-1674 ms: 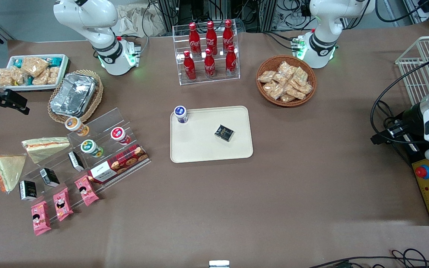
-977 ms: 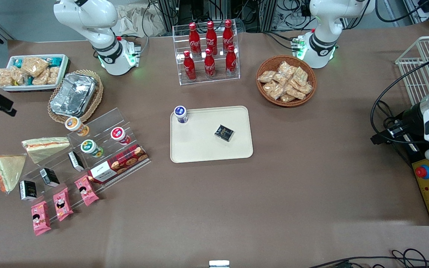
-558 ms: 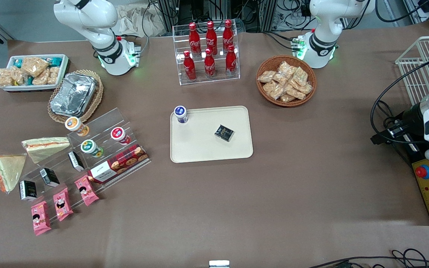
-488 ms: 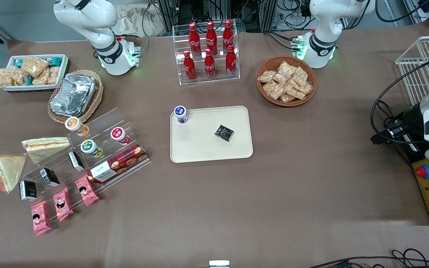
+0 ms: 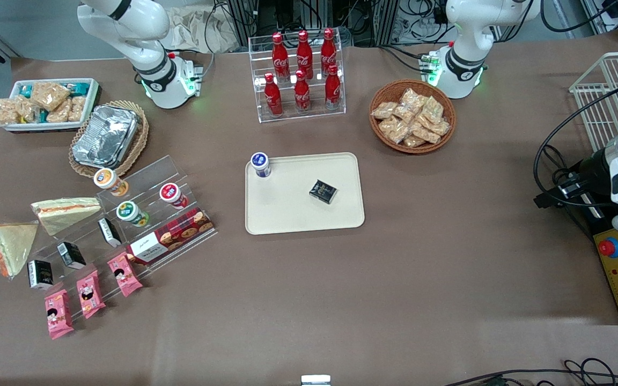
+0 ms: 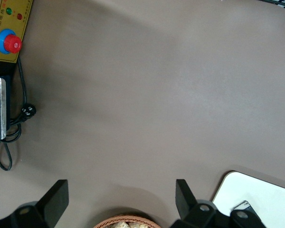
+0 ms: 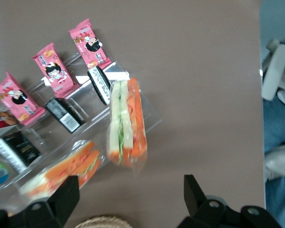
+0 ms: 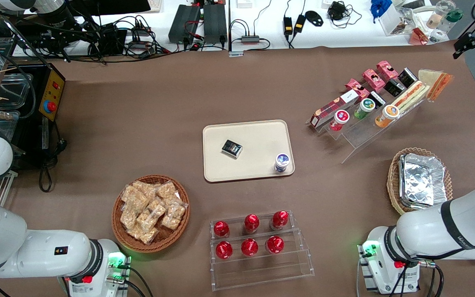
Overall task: Place sandwich on tray
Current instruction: 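Lower the right gripper onto the wrapped triangle sandwich and close it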
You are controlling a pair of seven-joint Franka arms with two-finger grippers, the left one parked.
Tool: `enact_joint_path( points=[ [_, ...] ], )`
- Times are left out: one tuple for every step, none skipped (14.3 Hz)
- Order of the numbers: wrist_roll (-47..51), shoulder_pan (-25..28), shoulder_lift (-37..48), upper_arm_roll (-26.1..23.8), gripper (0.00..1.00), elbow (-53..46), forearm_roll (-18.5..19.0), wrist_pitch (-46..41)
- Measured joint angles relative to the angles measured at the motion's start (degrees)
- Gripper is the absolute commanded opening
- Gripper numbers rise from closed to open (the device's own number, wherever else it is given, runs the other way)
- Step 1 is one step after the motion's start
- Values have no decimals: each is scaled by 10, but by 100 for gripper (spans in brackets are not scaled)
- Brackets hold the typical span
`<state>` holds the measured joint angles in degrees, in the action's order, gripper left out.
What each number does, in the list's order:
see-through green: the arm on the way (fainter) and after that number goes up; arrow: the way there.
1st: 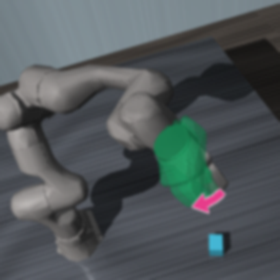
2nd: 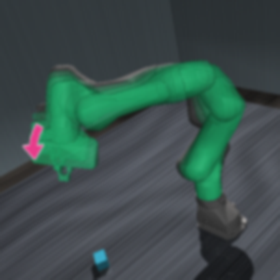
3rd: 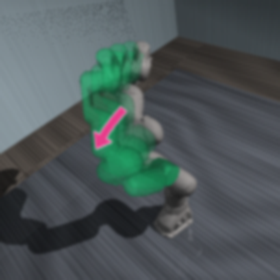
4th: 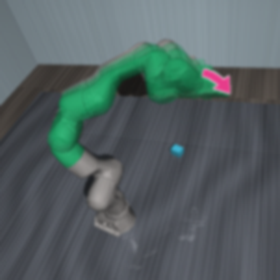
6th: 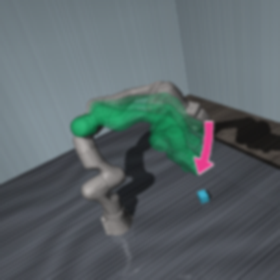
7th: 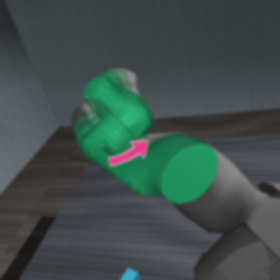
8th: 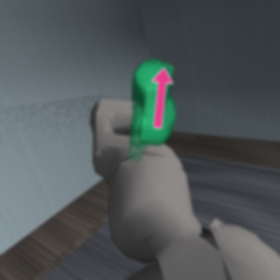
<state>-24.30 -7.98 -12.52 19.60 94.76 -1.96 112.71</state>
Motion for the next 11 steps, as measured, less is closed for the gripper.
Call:
enact_joint_path(
  points=[
    [-23, 0, -19, 0, 98, 0, -15, 16],
    [-43, -2, -37, 0, 98, 1, -31, 29],
    [-60, -5, -56, 1, 98, 2, -45, 44],
    [-72, -8, -72, 1, 98, 2, -53, 57],
    [-77, -10, -85, 2, 98, 3, -55, 66],
    [-80, -11, -95, 2, 98, 3, -56, 73],
    [-81, -11, -104, 1, 98, 4, -56, 79],
    [-81, -11, -110, 1, 97, 6, -56, 83],
    [-82, -11, -115, 1, 91, 11, -57, 91],
    [-82, -10, -118, 0, 72, 19, -62, 104],
    [-82, -10, -120, -1, 57, 27, -70, 115]
  ],
)
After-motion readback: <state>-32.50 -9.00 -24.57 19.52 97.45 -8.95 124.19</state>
